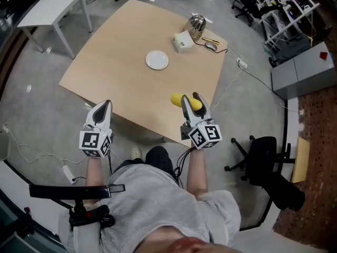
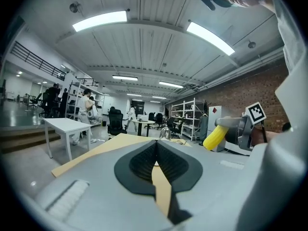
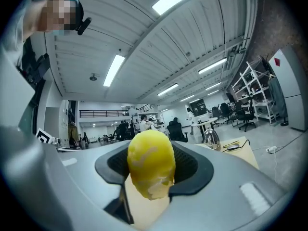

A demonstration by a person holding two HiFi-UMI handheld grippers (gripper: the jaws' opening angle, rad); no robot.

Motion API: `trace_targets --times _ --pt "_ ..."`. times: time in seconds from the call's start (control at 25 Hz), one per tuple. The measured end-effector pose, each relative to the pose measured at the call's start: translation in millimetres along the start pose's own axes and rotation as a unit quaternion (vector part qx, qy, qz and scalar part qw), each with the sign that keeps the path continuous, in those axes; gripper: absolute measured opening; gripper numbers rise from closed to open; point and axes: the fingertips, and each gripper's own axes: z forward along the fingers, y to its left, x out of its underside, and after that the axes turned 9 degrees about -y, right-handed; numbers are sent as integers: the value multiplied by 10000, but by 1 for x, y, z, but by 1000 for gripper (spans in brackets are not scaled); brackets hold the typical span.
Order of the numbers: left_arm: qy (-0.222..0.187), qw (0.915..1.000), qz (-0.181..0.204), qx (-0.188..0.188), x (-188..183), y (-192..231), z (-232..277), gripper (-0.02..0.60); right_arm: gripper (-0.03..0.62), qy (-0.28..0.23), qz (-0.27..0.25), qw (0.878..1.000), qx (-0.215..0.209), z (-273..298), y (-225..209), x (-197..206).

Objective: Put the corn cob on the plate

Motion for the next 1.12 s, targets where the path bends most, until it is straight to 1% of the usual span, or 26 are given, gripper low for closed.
trace_targets --times 0.24,0.44,0.6,0.88,1.12 --pt "159 9998 -49 -96 14 15 21 20 219 245 -75 9996 -79 50 -24 25" --pt "266 9993 -71 -264 27 29 45 20 219 395 47 9991 -176 91 -45 50" --pt "338 9982 -151 -470 39 43 73 20 219 541 194 9979 -288 127 -66 73" --pt "580 9955 -265 -706 69 61 117 20 219 831 226 9949 -534 196 -101 119" --pt "838 9924 -389 -810 97 71 141 20 219 1097 187 9912 -718 251 -121 168"
